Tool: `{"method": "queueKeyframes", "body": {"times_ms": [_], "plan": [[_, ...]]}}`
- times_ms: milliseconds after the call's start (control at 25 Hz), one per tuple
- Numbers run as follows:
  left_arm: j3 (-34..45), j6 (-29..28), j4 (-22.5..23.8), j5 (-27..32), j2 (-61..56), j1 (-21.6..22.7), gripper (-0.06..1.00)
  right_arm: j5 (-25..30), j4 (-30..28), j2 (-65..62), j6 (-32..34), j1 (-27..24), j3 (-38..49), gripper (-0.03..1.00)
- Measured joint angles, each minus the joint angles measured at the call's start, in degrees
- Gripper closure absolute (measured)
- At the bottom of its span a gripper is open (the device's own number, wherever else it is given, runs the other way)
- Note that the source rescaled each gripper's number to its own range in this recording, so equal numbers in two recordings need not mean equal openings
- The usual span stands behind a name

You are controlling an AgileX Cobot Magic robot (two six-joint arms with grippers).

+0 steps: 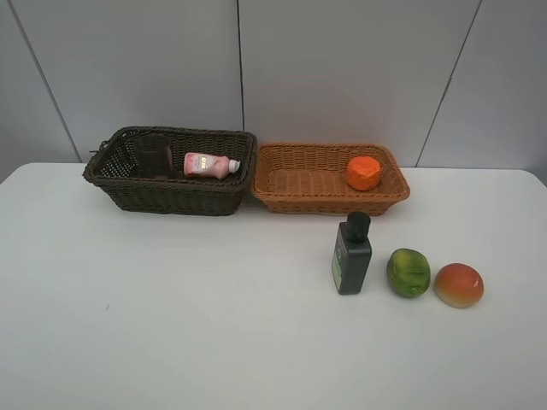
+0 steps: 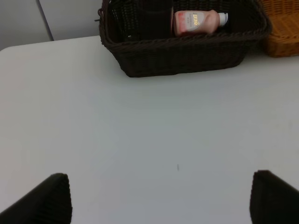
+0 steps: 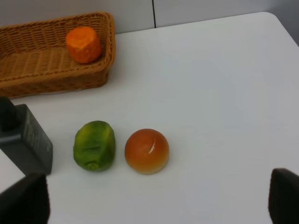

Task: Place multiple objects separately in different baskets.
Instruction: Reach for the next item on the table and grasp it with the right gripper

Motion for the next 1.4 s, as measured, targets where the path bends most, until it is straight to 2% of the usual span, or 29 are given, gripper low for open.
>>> {"method": "queueKeyframes", "body": {"times_ms": [880, 1080, 1400], "plan": [[0.0, 0.0, 0.0, 0.0, 0.0, 0.0, 0.01, 0.0, 0.0, 0.35, 0.0, 0.0, -0.2, -0.03], [0.0, 0.0, 0.0, 0.0, 0.0, 0.0, 0.01, 0.1, 0.0, 8.17, 0.0, 0.0, -4.33, -0.03], [0.0, 0.0, 0.01, 0.0, 0.0, 0.0, 0.01, -0.01, 0.19, 28.22, 0.36, 0.0, -13.0, -0.03]]}}
